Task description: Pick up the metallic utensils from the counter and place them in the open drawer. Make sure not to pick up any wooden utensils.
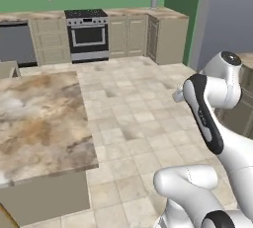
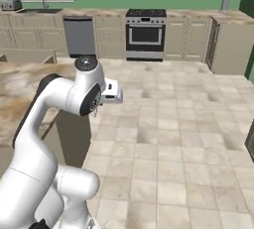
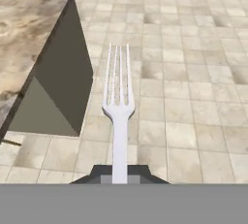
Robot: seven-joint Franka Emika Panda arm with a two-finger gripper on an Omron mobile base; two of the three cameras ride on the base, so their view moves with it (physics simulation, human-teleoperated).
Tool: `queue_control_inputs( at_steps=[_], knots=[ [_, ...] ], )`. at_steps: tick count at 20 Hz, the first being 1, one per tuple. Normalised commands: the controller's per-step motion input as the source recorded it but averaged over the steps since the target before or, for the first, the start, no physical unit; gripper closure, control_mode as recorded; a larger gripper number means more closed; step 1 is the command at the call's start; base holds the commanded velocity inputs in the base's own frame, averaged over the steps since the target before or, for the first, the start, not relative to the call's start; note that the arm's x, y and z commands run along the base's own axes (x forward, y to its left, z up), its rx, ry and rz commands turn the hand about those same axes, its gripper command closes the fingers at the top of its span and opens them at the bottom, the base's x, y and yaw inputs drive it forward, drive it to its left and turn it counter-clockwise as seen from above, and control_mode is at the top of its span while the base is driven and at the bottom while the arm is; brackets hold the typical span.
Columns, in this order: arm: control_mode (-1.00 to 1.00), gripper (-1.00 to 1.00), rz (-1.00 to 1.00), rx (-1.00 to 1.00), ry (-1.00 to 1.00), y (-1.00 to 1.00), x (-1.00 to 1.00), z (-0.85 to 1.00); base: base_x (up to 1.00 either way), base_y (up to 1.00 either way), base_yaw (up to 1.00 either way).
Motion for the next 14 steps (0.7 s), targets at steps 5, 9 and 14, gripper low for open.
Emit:
queue_control_inputs(
  at_steps=[5,9,14],
  knots=[
    [1.0,1.0,0.0,0.0,0.0,0.0,0.0,0.0,1.0,-0.41,0.08],
    [1.0,1.0,0.0,0.0,0.0,0.0,0.0,0.0,1.0,-0.38,0.15],
    [1.0,1.0,0.0,0.0,0.0,0.0,0.0,0.0,1.0,-0.48,0.26]
  ],
)
